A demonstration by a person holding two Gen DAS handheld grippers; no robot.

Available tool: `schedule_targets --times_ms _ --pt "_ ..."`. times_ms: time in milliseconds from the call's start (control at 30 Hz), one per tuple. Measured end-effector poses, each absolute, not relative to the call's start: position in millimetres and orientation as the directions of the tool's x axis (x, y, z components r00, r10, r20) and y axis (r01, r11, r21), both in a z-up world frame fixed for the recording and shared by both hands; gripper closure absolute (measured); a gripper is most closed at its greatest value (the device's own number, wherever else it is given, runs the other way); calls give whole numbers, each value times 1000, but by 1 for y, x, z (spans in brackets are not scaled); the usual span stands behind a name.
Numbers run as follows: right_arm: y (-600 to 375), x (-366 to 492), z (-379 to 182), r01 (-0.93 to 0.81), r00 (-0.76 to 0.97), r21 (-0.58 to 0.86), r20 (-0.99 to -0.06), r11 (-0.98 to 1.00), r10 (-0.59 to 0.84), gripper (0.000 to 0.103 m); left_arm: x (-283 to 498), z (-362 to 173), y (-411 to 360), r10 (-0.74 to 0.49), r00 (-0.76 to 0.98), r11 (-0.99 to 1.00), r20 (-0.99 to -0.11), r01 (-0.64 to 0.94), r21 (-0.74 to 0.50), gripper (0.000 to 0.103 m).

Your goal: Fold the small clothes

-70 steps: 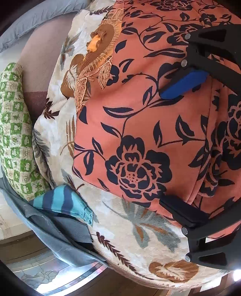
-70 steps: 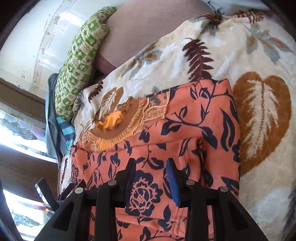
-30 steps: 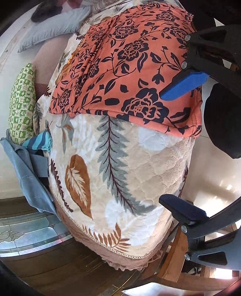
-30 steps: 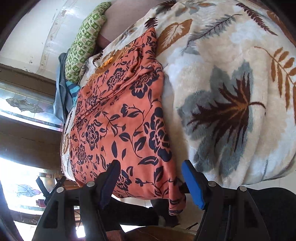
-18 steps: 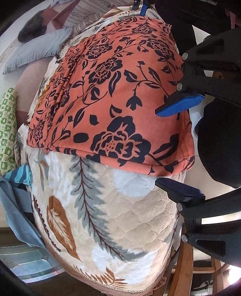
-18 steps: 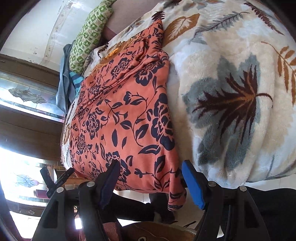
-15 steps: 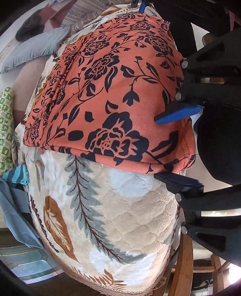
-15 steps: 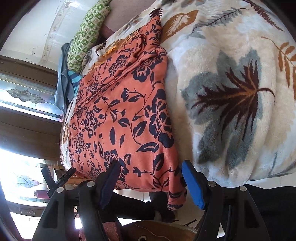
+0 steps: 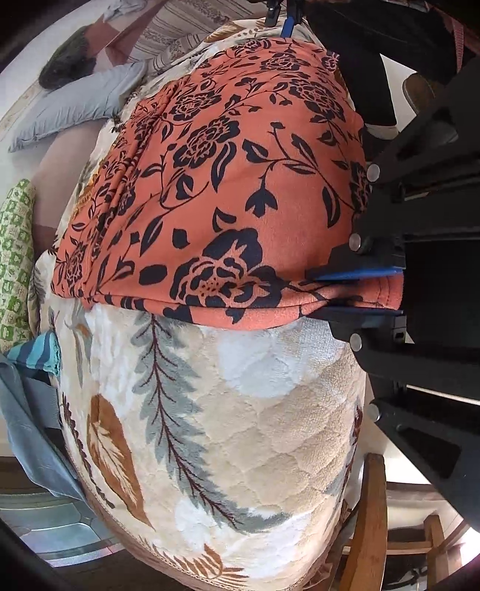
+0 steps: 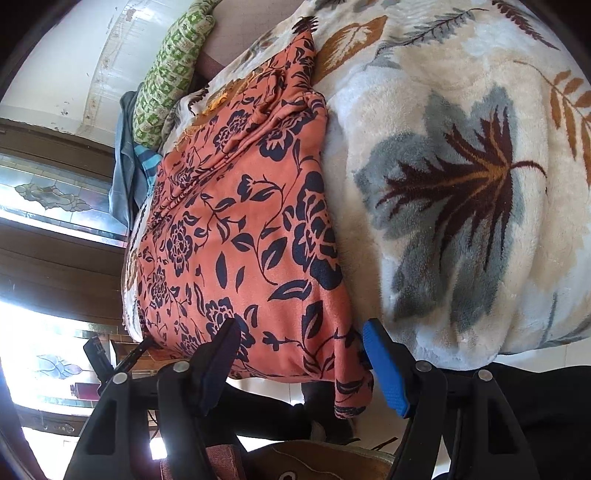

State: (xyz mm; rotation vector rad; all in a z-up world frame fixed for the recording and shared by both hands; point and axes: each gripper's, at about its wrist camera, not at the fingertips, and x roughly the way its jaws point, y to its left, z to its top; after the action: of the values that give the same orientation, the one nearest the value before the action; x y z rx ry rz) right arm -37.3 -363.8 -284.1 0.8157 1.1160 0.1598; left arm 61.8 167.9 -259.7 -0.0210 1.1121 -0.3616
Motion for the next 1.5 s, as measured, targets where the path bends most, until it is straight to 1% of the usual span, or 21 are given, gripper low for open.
schedule_targets --times_ms 67,200,267,400,433,467,500,533,567,633,667,700,733,767,833,900,1033,1100,1200,1333,1500 --pt "-365 -40 -283 273 461 645 -739 713 492 31 64 -259 172 -310 383 940 -870 259 -221 89" --pt "-363 -43 -288 281 439 616 -765 736 472 31 61 -257 171 -298 387 940 -873 275 -199 89" --pt "-360 -45 -293 282 416 606 -776 744 474 31 61 -257 169 -297 384 940 -874 280 -196 93" --pt "-346 -46 -312 299 345 577 -808 760 478 31 62 -257 161 -286 389 937 -876 304 -172 94" --pt "-341 -47 -319 308 328 571 -814 761 479 31 62 -258 160 -279 384 939 -880 300 -167 91" --pt "-336 -47 -327 322 311 564 -822 761 478 31 64 -259 160 -283 373 938 -884 298 -174 84" --pt "-331 -47 -335 338 296 554 -830 761 473 31 64 -259 159 -296 366 934 -882 302 -189 80" --pt "-327 -46 -344 356 277 540 -841 763 466 31 64 -258 158 -311 360 929 -879 311 -201 71" --pt "-323 -46 -353 373 257 527 -849 763 461 31 63 -258 156 -319 358 924 -878 322 -205 67" --pt "-317 -46 -368 394 242 532 -846 749 474 31 61 -259 152 -308 368 923 -877 340 -181 67" --pt "-315 -47 -373 391 241 538 -843 747 481 34 60 -259 151 -305 373 922 -876 344 -175 69" --pt "-313 -47 -373 382 246 540 -842 750 481 40 60 -259 152 -303 378 924 -875 342 -172 73" --pt "-312 -47 -371 368 257 540 -842 757 475 56 60 -259 155 -298 381 927 -875 332 -171 86" --pt "-312 -47 -367 351 272 541 -840 764 470 69 60 -259 159 -300 380 930 -875 321 -180 94" --pt "-311 -48 -354 313 297 538 -838 783 458 79 61 -258 169 -326 379 929 -866 300 -217 95" --pt "-305 -49 -341 258 305 520 -844 814 442 81 59 -254 174 -340 391 925 -855 301 -230 96" --pt "-293 -55 -299 121 365 510 -820 851 440 83 54 -238 177 -380 418 911 -825 326 -254 96" --pt "-290 -59 -273 50 402 512 -796 857 452 83 54 -227 179 -413 428 898 -804 336 -283 96" --pt "-294 -63 -238 -26 465 548 -734 836 495 83 56 -208 182 -458 446 881 -769 346 -324 96" --pt "-309 -62 -197 -79 571 667 -579 741 582 84 67 -183 189 -518 459 852 -722 354 -387 96" --pt "-330 -41 -164 -101 670 756 -428 646 606 84 89 -153 194 -549 479 834 -684 359 -418 96"
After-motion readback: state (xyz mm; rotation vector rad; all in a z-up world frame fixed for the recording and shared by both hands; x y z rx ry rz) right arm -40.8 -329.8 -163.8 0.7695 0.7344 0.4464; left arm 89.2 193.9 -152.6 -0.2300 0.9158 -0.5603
